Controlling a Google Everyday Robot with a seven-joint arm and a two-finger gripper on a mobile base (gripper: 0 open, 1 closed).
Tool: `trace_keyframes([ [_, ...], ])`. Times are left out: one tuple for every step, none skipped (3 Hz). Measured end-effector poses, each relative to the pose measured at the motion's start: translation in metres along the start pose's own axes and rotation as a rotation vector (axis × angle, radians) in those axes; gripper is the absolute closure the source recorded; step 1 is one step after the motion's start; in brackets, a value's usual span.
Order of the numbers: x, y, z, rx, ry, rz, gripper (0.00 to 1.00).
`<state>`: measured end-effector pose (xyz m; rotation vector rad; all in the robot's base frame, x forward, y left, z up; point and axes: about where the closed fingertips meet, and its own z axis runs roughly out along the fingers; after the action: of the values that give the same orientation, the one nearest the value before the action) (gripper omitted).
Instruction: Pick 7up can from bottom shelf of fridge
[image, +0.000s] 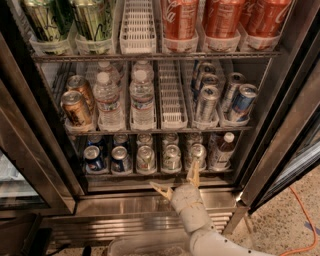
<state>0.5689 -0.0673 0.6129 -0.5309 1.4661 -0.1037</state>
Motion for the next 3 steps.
trace_keyframes([
  [0.0069,-0.0081,0.0063,0.046,-0.003,0.008,0.1],
  [0.0122,-0.0126,0.0093,0.075,-0.006,0.024,0.19],
  [0.0153,-0.0148,0.013,0.088,-0.012,0.035,0.23],
])
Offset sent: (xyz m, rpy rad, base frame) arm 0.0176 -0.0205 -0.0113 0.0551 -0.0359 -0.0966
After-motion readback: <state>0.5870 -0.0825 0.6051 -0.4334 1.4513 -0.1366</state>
